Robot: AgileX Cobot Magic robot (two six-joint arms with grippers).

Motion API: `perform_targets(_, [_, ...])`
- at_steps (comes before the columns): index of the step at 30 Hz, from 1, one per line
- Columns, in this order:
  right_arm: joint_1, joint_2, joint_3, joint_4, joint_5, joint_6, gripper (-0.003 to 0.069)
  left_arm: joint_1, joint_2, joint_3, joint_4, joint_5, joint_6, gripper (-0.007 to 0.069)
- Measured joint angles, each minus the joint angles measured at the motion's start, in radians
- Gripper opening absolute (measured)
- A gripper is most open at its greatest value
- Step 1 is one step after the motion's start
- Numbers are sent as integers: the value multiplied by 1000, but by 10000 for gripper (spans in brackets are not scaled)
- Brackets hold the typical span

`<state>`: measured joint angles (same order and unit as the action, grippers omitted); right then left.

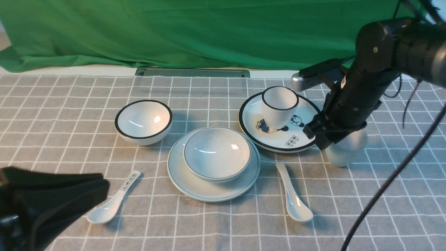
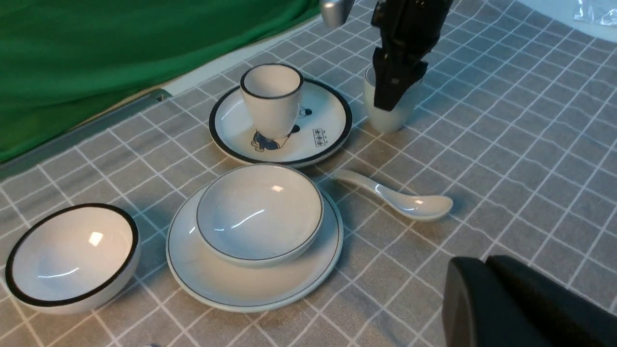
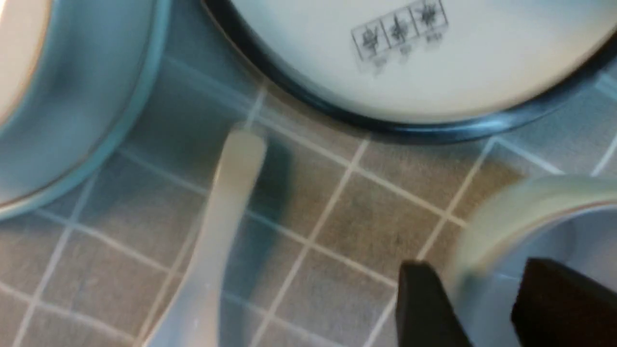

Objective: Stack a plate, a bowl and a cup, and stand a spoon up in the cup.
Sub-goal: Use the right arm to grab a blue teacup

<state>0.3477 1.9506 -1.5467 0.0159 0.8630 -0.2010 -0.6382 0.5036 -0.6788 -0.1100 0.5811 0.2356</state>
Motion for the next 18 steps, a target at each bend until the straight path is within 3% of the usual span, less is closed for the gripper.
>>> perform_targets(14, [-24, 21, -36, -16, 53, 4, 330, 0, -46, 1, -1, 36, -58, 9])
perform_targets(18, [-68, 21, -36, -16, 86, 4, 410, 0, -46, 6, -1, 38, -63, 9])
